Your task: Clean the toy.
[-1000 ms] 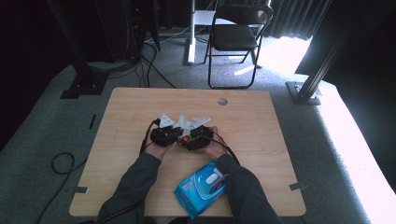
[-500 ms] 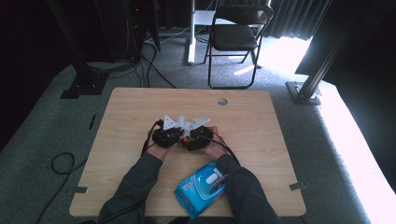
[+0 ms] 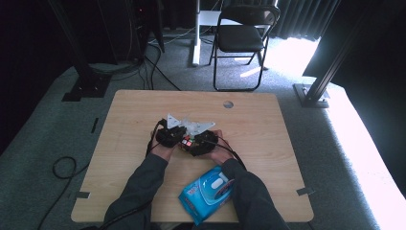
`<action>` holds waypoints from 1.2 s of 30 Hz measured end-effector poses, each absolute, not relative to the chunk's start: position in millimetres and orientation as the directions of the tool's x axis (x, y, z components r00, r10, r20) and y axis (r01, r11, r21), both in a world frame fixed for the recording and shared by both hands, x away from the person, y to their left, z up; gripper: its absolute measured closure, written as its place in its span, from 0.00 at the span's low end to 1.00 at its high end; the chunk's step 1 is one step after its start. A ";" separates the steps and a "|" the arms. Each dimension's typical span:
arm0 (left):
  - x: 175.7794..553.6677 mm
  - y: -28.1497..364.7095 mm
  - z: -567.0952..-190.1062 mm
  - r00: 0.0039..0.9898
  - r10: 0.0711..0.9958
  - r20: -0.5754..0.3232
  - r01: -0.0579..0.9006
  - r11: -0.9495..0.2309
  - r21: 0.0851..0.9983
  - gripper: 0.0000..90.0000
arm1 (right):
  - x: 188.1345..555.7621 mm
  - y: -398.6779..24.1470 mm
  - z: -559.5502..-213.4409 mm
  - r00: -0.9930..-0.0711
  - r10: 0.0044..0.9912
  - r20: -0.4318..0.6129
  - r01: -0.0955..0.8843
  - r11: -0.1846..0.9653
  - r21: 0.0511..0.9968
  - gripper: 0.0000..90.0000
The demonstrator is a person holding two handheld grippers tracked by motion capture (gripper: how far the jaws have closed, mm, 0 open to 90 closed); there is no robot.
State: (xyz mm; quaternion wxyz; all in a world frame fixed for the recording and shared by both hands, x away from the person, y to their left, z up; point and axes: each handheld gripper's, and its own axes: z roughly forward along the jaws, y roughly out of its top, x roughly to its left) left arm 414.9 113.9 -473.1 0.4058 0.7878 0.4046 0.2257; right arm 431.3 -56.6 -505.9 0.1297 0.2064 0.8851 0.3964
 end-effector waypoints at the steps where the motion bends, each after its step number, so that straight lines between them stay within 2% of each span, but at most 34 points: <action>1: 415.3 114.2 -473.0 0.570 0.821 0.026 0.456 -0.342 0.822 0.96 | 431.1 -56.7 -505.7 -0.881 0.468 -0.065 0.263 0.599 0.756 0.38; 11: 413.7 110.6 -474.4 0.594 0.805 0.021 0.453 -0.355 0.818 0.96 | 430.6 -56.0 -506.0 -0.883 0.465 -0.068 0.260 0.603 0.754 0.38; 21: 408.3 98.8 -475.0 0.661 0.750 0.020 0.422 -0.395 0.816 0.96 | 430.7 -56.4 -506.0 -0.879 0.472 -0.062 0.268 0.599 0.755 0.38; 30: 404.8 94.4 -475.7 0.705 0.709 -0.019 0.414 -0.390 0.823 0.96 | 430.9 -57.1 -505.6 -0.876 0.480 -0.053 0.276 0.588 0.760 0.38; 36: 405.3 95.6 -475.2 0.697 0.717 -0.006 0.410 -0.392 0.823 0.96 | 430.9 -57.4 -505.4 -0.876 0.480 -0.054 0.274 0.586 0.763 0.38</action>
